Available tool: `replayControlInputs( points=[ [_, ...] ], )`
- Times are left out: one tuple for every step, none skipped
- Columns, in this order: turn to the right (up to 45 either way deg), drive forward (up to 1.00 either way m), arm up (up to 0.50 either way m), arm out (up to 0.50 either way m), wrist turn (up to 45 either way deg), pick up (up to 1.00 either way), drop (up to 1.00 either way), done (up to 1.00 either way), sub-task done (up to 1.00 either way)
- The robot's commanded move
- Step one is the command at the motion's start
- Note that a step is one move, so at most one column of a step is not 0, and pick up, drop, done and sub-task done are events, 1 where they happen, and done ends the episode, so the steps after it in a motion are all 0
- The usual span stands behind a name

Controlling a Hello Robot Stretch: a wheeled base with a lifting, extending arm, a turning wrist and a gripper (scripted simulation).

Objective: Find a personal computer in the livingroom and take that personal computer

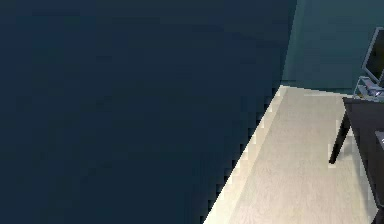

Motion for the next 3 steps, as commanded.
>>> replayControlInputs(
  points=[
    [0.0, 0.00, 0.08, 0.00, 0.0, 0.00, 0.00, 0.00, 0.00],
    [0.0, 0.00, 0.00, 0.42, 0.0, 0.00, 0.00, 0.00, 0.00],
    [0.0, 0.00, 0.00, 0.00, 45.0, 0.00, 0.00, 0.00, 0.00]
  ],
)
